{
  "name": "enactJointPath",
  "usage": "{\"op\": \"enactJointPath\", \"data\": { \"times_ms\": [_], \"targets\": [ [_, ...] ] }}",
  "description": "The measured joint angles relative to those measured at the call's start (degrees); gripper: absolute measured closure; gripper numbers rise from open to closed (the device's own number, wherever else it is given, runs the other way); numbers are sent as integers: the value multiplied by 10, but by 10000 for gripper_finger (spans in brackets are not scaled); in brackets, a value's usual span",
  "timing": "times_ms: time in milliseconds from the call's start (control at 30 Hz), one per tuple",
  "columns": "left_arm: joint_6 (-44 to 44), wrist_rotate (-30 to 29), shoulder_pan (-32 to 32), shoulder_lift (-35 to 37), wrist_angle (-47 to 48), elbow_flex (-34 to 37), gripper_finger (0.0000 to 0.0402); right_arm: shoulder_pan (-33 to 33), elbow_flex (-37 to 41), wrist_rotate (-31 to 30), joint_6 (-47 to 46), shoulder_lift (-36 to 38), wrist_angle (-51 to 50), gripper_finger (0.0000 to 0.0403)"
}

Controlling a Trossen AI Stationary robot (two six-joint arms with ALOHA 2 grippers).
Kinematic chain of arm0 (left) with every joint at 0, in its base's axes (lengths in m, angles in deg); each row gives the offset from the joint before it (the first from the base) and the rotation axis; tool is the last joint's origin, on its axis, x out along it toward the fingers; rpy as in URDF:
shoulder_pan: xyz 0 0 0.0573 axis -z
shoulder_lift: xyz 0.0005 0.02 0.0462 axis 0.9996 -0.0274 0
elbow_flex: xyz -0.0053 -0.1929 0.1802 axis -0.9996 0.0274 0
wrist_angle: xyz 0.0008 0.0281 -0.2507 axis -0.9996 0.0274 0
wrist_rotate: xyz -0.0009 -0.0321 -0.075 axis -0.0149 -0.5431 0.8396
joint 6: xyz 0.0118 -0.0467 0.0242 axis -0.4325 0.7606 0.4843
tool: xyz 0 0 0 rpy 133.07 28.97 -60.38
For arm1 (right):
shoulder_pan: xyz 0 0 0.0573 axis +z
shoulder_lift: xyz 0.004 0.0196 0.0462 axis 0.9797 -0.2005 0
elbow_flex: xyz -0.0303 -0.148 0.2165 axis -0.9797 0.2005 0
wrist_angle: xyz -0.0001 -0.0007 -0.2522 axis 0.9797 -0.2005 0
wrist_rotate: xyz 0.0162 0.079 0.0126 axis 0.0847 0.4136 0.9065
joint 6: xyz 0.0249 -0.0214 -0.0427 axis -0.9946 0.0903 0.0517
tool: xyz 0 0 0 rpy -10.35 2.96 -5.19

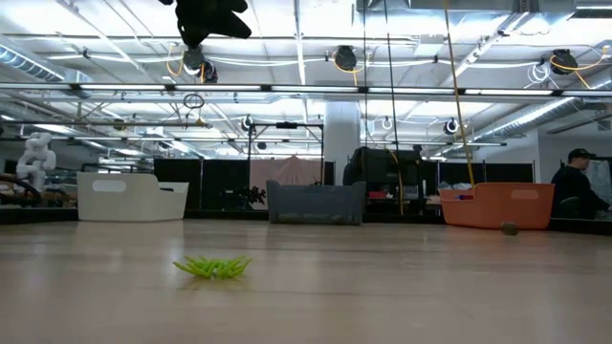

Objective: Sort Halloween decoration
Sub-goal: Put the green toy spider into the orange bin

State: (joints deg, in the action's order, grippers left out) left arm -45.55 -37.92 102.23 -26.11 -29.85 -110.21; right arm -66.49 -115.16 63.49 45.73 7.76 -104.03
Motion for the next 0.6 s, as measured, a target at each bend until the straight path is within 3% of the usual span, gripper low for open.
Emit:
{"op": "enactJointPath", "data": {
  "times_ms": [333,600],
  "targets": [
    [0,-24,0,0,-2,0,219,0,0,17,-8,34,-11,403],
    [0,-36,0,0,-17,0,219,0,0,16,-104,51,-44,403]
  ]
}}
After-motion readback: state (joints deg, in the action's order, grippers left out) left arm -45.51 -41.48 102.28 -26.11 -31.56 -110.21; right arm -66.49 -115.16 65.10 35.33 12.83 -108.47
